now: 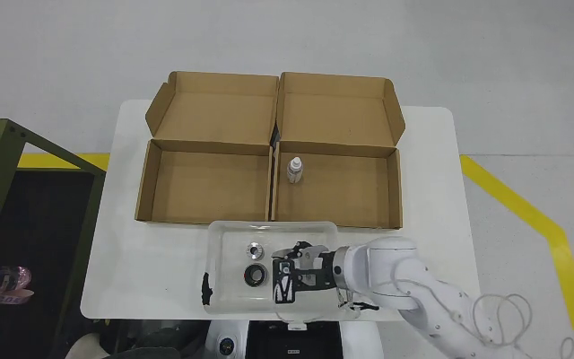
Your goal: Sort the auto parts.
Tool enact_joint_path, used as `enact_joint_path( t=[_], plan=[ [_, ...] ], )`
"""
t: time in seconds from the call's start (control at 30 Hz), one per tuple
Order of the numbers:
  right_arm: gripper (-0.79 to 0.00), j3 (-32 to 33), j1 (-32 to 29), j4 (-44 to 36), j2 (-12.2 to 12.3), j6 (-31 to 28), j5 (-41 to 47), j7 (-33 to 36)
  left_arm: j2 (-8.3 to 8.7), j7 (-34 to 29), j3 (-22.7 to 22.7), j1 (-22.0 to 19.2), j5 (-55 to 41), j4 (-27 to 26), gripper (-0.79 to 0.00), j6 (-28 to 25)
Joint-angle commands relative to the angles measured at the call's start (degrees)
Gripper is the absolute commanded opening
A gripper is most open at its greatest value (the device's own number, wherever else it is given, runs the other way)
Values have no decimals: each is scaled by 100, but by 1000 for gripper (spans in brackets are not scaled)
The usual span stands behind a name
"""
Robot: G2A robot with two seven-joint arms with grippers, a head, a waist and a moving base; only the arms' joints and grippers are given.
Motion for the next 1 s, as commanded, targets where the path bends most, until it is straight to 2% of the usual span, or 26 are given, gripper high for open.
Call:
enact_joint_path(
  t=[0.0,0.33,0.7,0.97],
  plan=[
    [-785,92,-12,-48,15,-13,-1,-150,0,0,0,0,0,0,0,0],
    [-785,575,-11,-114,84,-247,329,-890,0,0,0,0,0,0,0,0],
    [-785,836,188,11,108,-293,572,-1144,0,0,0,0,0,0,0,0],
    [-785,958,599,507,80,-220,850,-1327,0,0,0,0,0,0,0,0]
  ],
)
